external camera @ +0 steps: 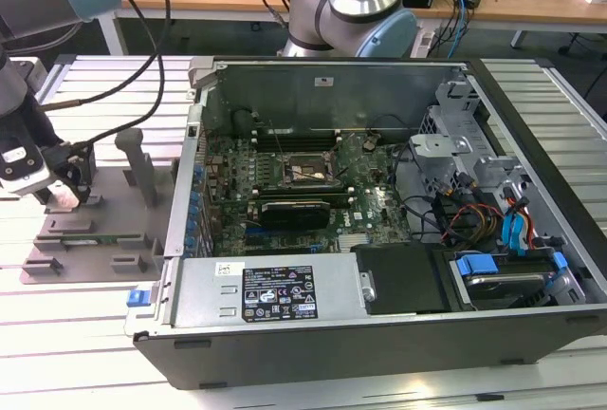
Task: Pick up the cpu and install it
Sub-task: 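Pick up the cpu and move it towards the insertion slot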
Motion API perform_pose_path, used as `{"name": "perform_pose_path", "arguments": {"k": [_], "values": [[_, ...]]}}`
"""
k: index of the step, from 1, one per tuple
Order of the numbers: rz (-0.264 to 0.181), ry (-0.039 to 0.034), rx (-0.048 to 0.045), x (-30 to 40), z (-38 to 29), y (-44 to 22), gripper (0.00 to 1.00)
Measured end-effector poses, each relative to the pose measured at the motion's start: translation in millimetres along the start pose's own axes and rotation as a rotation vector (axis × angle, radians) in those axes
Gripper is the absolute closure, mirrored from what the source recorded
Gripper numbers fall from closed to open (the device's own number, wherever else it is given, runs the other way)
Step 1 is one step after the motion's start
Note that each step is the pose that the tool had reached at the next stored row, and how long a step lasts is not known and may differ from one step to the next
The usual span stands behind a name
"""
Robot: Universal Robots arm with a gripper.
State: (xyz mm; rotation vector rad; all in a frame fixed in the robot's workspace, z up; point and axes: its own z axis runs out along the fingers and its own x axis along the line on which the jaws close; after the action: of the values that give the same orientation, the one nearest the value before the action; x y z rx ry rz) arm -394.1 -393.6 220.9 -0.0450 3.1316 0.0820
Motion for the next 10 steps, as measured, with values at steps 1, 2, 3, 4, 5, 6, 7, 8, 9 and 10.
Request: {"name": "perform_pose_path", "arguments": {"k": [1, 2, 3, 4, 5, 6, 7, 8, 9, 10], "values": [[0.000, 0.0006, 0.0003, 0.1, -1.1, 0.0, 0.45], [0.000, 0.0003, 0.0002, 0.0, -2.6, 0.1, 0.45], [0.000, 0.0001, 0.0001, -0.1, -8.1, 0.4, 0.45], [0.000, 0.0001, 0.0001, -0.1, -12.1, 0.6, 0.45], [0.000, 0.0001, 0.0000, -0.1, -14.6, 0.8, 0.45], [0.000, 0.0001, 0.0001, -0.1, -16.8, 0.9, 0.45], [0.000, 0.0002, 0.0001, -0.2, -21.0, 1.1, 0.45], [0.000, 0.0001, 0.0001, -0.2, -24.8, 1.3, 0.45], [0.000, 0.0001, 0.0001, -0.3, -27.6, 1.5, 0.45], [0.000, 0.0001, 0.0001, -0.3, -31.1, 1.7, 0.45]]}}
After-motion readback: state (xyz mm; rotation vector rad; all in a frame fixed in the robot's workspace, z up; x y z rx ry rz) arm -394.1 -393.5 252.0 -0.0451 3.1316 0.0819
